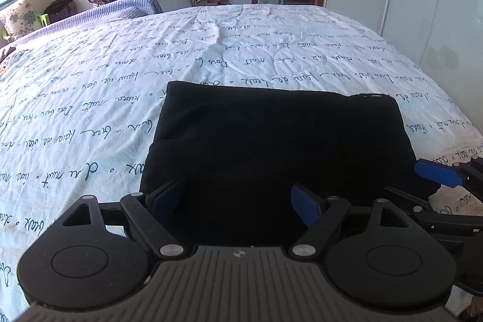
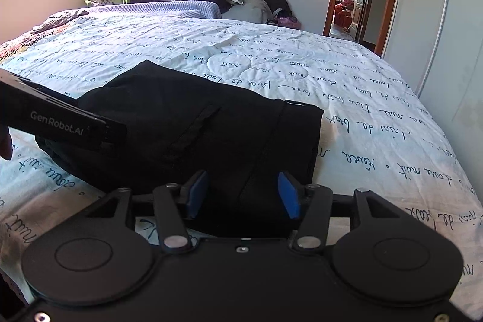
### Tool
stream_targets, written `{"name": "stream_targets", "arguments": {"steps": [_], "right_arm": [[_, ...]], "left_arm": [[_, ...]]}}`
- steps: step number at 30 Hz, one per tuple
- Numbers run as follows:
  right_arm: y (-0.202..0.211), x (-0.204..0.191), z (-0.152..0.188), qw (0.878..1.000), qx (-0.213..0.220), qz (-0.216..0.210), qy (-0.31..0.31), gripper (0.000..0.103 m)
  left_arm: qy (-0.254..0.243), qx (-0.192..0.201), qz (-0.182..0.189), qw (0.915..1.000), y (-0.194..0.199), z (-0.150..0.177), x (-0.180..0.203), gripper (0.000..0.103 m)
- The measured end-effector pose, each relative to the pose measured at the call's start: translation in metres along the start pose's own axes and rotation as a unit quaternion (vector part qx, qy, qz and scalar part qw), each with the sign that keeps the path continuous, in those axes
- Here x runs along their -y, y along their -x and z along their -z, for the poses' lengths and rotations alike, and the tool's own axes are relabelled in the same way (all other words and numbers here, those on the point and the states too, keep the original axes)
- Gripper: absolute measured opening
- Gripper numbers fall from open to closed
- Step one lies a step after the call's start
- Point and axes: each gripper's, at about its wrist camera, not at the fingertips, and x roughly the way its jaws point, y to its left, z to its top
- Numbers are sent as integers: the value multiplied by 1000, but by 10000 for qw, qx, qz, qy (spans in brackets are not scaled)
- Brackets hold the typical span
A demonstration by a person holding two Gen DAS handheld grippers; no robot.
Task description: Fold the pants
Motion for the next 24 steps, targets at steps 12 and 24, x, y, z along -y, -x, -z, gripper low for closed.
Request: {"name": "stream_targets", "arguments": {"steps": [12,24], "right_arm": [[10,1,0,9999,60,61,-61,56],[7,-4,0,9999,96,17,-90,59]], "left_arm": [[-115,71,-77,9999,3,4,5,87],[-173,132,-100,9997,7,8,9,88]]}}
